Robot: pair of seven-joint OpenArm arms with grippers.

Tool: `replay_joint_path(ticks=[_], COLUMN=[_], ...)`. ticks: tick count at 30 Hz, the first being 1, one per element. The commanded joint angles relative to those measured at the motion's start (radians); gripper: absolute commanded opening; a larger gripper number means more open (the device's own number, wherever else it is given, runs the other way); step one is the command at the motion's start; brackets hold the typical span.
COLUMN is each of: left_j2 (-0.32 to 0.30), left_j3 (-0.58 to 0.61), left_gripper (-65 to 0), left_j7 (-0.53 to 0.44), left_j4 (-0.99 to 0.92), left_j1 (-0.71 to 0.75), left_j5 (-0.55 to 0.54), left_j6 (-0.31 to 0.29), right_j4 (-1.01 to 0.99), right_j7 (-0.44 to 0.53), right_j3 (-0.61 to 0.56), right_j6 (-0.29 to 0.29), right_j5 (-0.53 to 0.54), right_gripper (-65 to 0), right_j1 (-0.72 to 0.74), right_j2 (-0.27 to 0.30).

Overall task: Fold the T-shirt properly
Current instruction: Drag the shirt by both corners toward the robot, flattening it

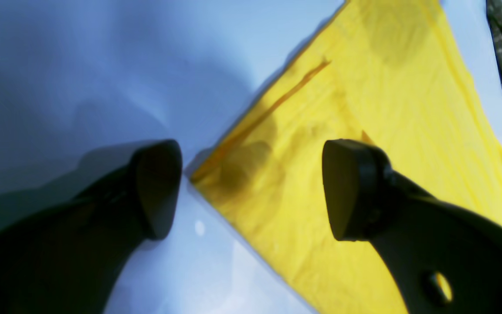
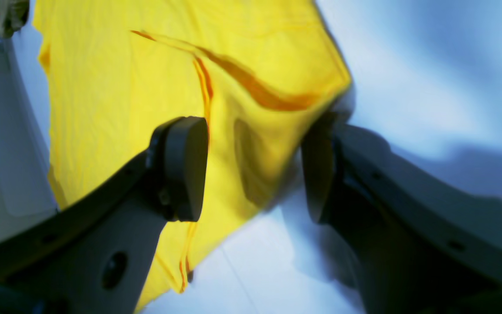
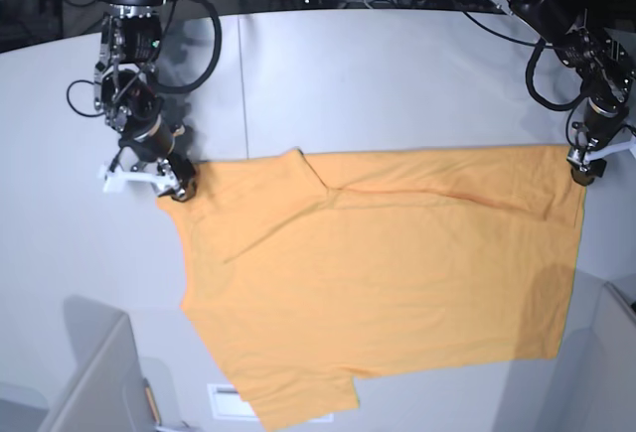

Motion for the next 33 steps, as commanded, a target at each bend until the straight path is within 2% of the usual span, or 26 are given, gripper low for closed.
replay_joint_path(ticks=[1,3,6,7,11,14,18,25,30,33], left_j2=[-0.007,-0.007,-0.007,-0.009,-0.03,-0.03,-0.027,-0.024,-0.023,-0.023], left_j3=[0.001,0.001,0.022,0.041,0.077,0.05,0.014,0.013,0.014,0.011], left_gripper=[-24.2,-38.0,-62.2,-65.0,-65.0,-65.0,-65.0,-65.0,-65.0,-65.0], left_j7=[0.023,0.023,0.023,0.025,0.028,0.03,0.03,0.03,0.03,0.03], left_j4=[0.001,-0.001,-0.001,0.001,0.031,0.094,0.166,0.198,0.28,0.317], left_j1=[-0.002,-0.007,-0.013,-0.013,-0.014,0.001,0.056,0.116,0.214,0.272], left_j5=[0.01,0.01,0.01,0.01,0.004,0.004,0.002,0.002,0.002,0.002], left_j6=[0.012,0.012,0.012,0.012,0.012,0.012,0.012,0.009,0.007,0.007], right_j4=[-0.017,-0.038,-0.044,-0.04,-0.009,0.066,0.175,0.204,0.259,0.302], right_j7=[-0.02,-0.018,-0.018,-0.018,-0.02,-0.025,-0.025,-0.026,-0.124,-0.15], right_j3=[0.0,0.0,0.01,0.01,0.048,0.094,0.094,0.093,0.099,0.1], right_j6=[-0.024,-0.022,-0.021,-0.021,-0.021,-0.022,-0.027,-0.027,-0.027,-0.027], right_j5=[-0.012,-0.012,-0.012,-0.012,-0.01,-0.01,-0.01,-0.01,-0.01,-0.01], right_gripper=[-32.9,-41.1,-64.2,-65.0,-65.0,-65.0,-65.0,-65.0,-65.0,-65.0], right_j1=[0.003,0.014,0.022,0.022,0.022,-0.015,-0.08,-0.147,-0.198,-0.244], right_j2=[0.005,0.005,0.009,0.012,0.014,0.012,0.012,0.006,0.006,0.006])
